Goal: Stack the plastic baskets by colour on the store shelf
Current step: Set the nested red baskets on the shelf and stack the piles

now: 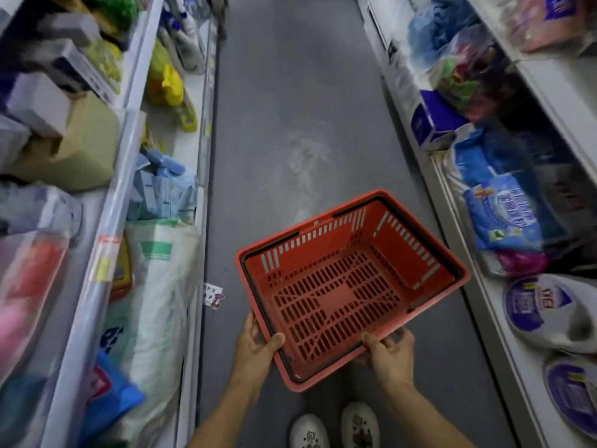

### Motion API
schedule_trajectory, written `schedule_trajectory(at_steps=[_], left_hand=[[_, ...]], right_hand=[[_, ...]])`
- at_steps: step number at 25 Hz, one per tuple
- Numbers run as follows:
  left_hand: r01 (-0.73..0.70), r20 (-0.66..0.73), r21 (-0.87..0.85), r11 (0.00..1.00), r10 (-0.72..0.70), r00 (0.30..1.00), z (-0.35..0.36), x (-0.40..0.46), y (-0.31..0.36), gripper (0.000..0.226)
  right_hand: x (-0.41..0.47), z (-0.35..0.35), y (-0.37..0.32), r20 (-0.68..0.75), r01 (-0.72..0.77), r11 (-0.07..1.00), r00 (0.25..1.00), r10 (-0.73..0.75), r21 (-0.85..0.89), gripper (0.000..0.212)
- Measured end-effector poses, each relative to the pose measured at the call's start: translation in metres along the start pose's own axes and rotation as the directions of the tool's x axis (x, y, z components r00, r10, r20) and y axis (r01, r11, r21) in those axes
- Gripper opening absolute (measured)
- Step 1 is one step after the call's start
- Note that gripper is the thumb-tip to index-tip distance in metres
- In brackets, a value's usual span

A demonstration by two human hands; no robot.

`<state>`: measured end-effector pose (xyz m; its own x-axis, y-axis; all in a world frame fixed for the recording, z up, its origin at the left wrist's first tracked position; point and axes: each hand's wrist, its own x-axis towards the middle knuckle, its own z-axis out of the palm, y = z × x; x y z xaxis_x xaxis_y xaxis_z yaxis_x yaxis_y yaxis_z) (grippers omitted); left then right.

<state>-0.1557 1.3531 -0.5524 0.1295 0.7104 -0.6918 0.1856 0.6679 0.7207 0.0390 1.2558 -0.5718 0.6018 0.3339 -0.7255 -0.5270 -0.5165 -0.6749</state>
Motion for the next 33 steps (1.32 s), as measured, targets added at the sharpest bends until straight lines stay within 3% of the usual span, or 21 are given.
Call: schedule_trajectory(at_steps=[5,10,15,20,23,29,33], left_hand=[[0.004,-0.017,0.006,1.0,-0.004,1.0,-0.006,0.045,-0.073,0.072],[-0.08,0.03,0.321,0.944,0.074,0.997,0.0,0.095,-0.126,0.086],[0.011,-0.052,0.466,0.884,0.014,0.999,-0.005,0.125,-0.161,0.088],[0.003,-0.059,0.405,0.914,0.023,0.998,-0.01,0.153,-0.185,0.094],[-0.068,-0.063,0.324,0.943,0.093,0.994,-0.006,0.166,-0.199,0.08],[-0.122,-0.088,0.063,0.991,0.127,0.988,-0.007,0.168,-0.212,0.081],[-0.096,-0.115,-0.003,0.995,0.095,0.989,-0.003,0.142,-0.196,0.084]], right_hand=[[0.05,0.004,0.069,0.058,-0.022,0.996,0.998,0.027,-0.082,0.068],[0.103,-0.009,0.124,0.136,-0.014,0.931,0.988,0.068,-0.364,0.103],[0.143,-0.019,0.135,0.071,-0.043,0.931,0.995,0.073,-0.363,0.107],[0.179,-0.004,0.145,0.032,-0.048,0.971,0.998,0.057,-0.233,0.088],[0.202,0.004,0.156,-0.034,-0.005,0.988,0.999,0.0,-0.157,0.079],[0.213,0.004,0.17,-0.092,0.007,0.999,0.996,-0.011,-0.043,0.087],[0.191,-0.004,0.145,-0.107,0.037,0.997,0.993,-0.044,-0.062,0.09]])
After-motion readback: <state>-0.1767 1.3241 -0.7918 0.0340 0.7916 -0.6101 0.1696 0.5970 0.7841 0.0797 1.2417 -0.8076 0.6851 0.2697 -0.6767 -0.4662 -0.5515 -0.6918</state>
